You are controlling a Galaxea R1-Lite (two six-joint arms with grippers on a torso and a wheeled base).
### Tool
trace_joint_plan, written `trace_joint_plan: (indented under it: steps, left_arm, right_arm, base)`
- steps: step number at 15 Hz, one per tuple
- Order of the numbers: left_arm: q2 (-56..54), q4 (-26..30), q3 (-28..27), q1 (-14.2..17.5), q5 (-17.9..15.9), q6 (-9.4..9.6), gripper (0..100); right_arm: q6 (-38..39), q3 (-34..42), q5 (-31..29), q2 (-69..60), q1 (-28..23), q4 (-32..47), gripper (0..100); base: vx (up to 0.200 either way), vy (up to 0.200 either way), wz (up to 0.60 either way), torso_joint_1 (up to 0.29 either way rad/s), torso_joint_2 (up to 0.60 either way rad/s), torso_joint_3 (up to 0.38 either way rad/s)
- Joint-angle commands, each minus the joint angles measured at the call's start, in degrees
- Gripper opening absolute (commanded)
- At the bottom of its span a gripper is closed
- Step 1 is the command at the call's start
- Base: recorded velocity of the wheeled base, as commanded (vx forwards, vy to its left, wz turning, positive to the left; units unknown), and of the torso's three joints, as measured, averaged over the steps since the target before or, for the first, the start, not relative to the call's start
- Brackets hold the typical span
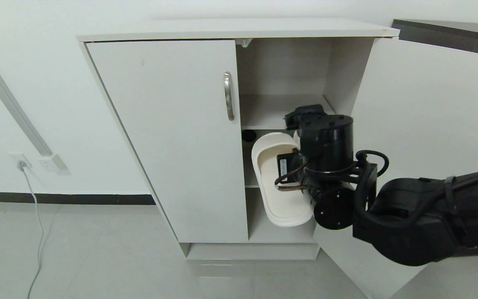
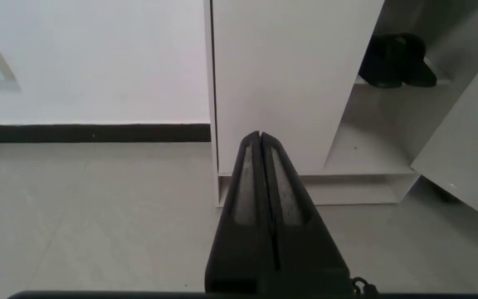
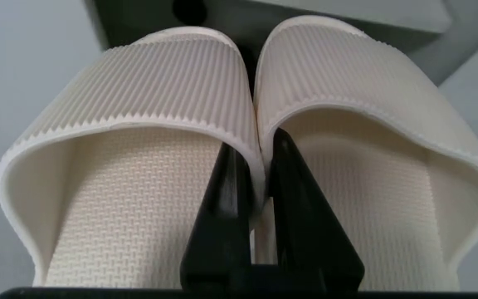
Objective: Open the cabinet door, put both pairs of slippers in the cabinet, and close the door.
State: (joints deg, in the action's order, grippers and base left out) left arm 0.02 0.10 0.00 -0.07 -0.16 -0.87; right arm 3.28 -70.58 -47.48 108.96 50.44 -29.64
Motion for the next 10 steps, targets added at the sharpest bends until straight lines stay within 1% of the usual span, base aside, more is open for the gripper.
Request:
trace_joint_plan:
  steps: [1,4,6,8,10]
  left_arm:
    - [0.1,0.0,0.0,0.0,0.0,-0.01,0]
    - [0.1,0.0,0.0,0.0,0.0,0.07,0]
    - [0.1,0.0,0.0,0.0,0.1,0.07,0]
    - [0.0,0.0,0.0,0.0,0.0,0.07,0]
    - [0.1,0.0,0.0,0.0,0.0,0.07,0]
  right_arm:
    - [0.0,-1.9,0.0,-2.0,-1.1,0.7,0]
    - [0.0,-5.7,0.4,-2.5,-2.3,5.6,0]
    - [0.1,-7.3,0.5,-2.4,-2.4,6.7,0]
    - [0.3,-7.3,0.8,-2.3,-2.5,7.0,0]
    - [2.3,-6.3,3.3,-2.0,-2.4,7.0,0]
  base:
    - [0.000,0.000,0.00,0.000,0.00,0.000]
    - [0.000,0.000,0.00,0.000,0.00,0.000]
    - [0.000,0.000,0.00,0.000,0.00,0.000]
    - [0.000,0.000,0.00,0.000,0.00,0.000]
    - [0.000,0.000,0.00,0.000,0.00,0.000]
